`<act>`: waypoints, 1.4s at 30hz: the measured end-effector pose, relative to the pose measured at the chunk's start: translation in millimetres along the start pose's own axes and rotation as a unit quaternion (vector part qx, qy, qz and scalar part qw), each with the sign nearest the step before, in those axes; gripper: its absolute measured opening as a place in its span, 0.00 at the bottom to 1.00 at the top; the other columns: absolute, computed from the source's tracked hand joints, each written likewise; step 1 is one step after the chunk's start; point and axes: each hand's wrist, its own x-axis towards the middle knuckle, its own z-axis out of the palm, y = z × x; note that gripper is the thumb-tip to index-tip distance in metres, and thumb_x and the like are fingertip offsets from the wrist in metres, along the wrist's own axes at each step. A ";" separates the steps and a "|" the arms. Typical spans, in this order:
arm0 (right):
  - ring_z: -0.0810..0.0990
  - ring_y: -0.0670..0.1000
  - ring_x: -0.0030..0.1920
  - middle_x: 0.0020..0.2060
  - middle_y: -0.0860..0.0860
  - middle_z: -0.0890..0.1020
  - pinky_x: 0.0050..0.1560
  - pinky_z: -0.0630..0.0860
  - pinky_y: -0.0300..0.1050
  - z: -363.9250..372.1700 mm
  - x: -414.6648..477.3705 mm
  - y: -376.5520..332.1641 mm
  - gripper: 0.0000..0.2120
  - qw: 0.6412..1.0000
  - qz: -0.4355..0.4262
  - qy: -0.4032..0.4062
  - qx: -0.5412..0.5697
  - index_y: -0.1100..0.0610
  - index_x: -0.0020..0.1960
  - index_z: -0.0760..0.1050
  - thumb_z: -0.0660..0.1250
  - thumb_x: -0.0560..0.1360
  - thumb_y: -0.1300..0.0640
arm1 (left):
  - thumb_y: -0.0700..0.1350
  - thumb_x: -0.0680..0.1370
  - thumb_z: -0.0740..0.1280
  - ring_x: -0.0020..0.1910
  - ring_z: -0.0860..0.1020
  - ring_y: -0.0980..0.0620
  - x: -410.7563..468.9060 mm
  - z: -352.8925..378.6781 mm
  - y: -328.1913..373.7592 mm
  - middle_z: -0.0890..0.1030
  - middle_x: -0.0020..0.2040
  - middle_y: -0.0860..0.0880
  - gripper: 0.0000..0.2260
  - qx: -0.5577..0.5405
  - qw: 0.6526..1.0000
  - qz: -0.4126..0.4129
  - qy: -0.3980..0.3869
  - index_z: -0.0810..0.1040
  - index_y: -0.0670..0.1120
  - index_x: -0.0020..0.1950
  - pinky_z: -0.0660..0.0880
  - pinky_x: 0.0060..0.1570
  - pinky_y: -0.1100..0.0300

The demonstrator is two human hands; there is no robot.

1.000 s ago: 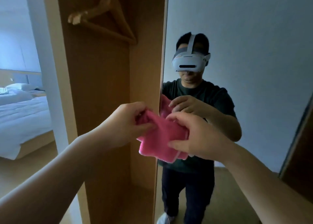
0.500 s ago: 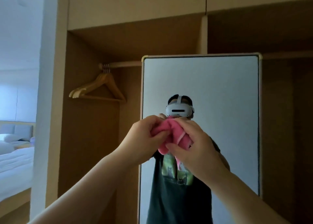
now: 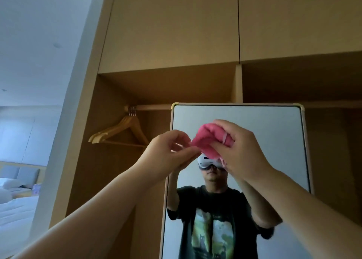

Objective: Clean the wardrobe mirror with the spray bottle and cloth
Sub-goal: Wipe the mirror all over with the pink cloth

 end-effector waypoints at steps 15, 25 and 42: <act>0.79 0.45 0.40 0.36 0.45 0.80 0.34 0.68 0.37 12.0 154.0 -4.1 0.12 0.915 -0.074 -0.017 -0.396 0.50 0.40 0.78 0.63 0.76 0.64 | 0.39 0.78 0.63 0.59 0.76 0.47 53.7 -29.7 -72.6 0.77 0.59 0.48 0.21 0.135 0.990 -0.024 0.014 0.67 0.43 0.71 0.74 0.56 0.57; 0.75 0.52 0.36 0.33 0.48 0.75 0.30 0.64 0.41 48.1 170.0 -2.5 0.13 0.896 -0.006 -0.125 -0.425 0.51 0.38 0.74 0.63 0.72 0.68 | 0.37 0.78 0.60 0.41 0.81 0.51 54.3 -12.9 -88.6 0.80 0.44 0.51 0.09 0.139 0.990 -0.031 -0.013 0.74 0.48 0.54 0.80 0.38 0.58; 0.81 0.60 0.37 0.41 0.55 0.79 0.28 0.81 0.52 1.3 161.3 14.3 0.18 0.892 0.076 -0.207 -0.394 0.53 0.43 0.78 0.59 0.65 0.73 | 0.37 0.79 0.59 0.40 0.79 0.50 57.7 7.7 -99.0 0.78 0.40 0.50 0.06 0.172 0.983 -0.021 0.053 0.73 0.46 0.53 0.77 0.38 0.58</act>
